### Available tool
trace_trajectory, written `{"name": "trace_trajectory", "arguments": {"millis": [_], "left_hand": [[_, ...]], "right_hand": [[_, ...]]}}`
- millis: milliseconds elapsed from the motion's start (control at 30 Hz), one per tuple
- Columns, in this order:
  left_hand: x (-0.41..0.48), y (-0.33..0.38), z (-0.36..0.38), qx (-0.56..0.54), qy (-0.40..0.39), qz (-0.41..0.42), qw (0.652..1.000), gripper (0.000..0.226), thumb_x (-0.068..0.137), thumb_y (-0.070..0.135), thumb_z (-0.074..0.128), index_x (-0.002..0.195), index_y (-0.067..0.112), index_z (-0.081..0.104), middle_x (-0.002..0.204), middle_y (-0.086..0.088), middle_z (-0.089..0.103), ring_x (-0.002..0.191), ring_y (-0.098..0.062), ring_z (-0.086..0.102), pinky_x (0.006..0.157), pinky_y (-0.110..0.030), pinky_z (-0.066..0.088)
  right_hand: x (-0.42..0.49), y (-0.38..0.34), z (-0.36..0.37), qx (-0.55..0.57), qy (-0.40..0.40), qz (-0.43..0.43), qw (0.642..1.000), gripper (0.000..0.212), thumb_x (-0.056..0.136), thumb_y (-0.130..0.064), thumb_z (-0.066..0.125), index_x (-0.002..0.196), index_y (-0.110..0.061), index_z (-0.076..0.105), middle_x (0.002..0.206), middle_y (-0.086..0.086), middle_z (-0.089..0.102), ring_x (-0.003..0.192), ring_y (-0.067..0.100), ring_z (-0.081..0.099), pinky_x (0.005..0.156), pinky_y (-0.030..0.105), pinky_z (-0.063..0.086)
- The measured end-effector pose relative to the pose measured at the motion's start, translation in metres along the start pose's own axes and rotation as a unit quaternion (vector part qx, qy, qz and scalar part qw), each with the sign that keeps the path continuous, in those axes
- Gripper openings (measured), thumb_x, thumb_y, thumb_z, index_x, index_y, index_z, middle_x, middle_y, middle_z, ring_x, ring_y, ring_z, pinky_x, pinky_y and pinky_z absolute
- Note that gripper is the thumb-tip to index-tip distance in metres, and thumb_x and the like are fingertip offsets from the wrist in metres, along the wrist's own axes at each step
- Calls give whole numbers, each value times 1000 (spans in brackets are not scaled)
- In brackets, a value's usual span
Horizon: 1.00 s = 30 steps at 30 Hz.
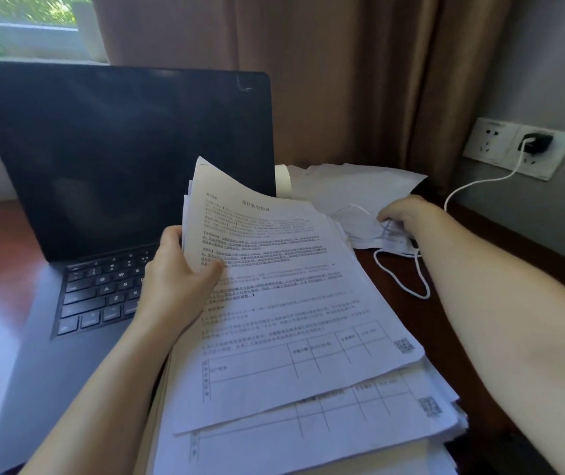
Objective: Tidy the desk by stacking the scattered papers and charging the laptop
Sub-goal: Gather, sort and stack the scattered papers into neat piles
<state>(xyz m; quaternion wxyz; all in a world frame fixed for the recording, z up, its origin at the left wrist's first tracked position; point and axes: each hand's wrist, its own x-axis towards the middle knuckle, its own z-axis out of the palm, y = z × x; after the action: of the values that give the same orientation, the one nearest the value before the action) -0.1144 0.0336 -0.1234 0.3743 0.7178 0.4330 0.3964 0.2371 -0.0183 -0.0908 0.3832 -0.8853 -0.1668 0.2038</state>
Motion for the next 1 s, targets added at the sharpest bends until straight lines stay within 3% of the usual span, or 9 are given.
{"name": "trace_trajectory", "arguments": {"millis": [133, 200, 300, 400, 600, 767, 1000], "left_hand": [[-1, 0, 0, -4, 0, 0, 1000, 37, 86, 15, 66, 111, 27, 42, 89, 20, 52, 79, 3, 52, 57, -16, 38], [-1, 0, 0, -4, -2, 3, 1000, 37, 86, 15, 66, 111, 27, 41, 89, 20, 51, 78, 3, 52, 57, -16, 37], [0, -1, 0, -3, 1, 4, 1000, 36, 87, 15, 66, 111, 26, 41, 88, 21, 50, 78, 3, 51, 57, -17, 37], [-1, -2, 0, 1, 3, 4, 1000, 36, 87, 15, 66, 110, 27, 41, 87, 20, 50, 77, 1, 51, 58, -17, 37], [0, -3, 2, 6, 7, 4, 1000, 37, 86, 15, 66, 115, 24, 43, 87, 19, 50, 77, -2, 52, 58, -19, 38], [-2, 0, 0, 18, -3, -12, 1000, 45, 87, 16, 65, 126, 17, 44, 100, 5, 55, 91, -18, 55, 71, -31, 42], [-3, 7, -2, 52, -24, -39, 998, 45, 88, 23, 63, 127, 11, 43, 105, 1, 50, 94, -20, 49, 77, -34, 40]], "right_hand": [[-3, 9, -20, 71, 27, 29, 997, 32, 91, -6, 56, 122, -5, 47, 88, 9, 48, 92, 25, 52, 79, 30, 37], [-1, 17, -30, 156, 60, 12, 986, 36, 90, 1, 53, 126, -3, 50, 98, 10, 56, 91, 22, 51, 79, 27, 40], [0, 24, -42, 229, 123, -27, 965, 38, 89, 0, 51, 126, -4, 54, 124, 13, 59, 106, 28, 58, 87, 32, 48], [-6, 23, -53, 266, 169, -69, 947, 36, 89, -5, 47, 123, -9, 58, 123, 10, 60, 110, 28, 58, 92, 33, 48], [-30, 12, -65, 325, 236, -142, 904, 32, 89, -5, 43, 113, -7, 64, 110, 6, 64, 92, 16, 57, 78, 22, 44], [-61, 3, -74, 396, 182, -176, 883, 31, 91, -3, 45, 116, -9, 62, 107, 3, 63, 96, 19, 61, 80, 26, 50], [-139, 30, -71, 447, -25, -191, 874, 16, 95, -5, 52, 106, -12, 61, 89, -1, 68, 72, 11, 67, 65, 24, 57]]}}
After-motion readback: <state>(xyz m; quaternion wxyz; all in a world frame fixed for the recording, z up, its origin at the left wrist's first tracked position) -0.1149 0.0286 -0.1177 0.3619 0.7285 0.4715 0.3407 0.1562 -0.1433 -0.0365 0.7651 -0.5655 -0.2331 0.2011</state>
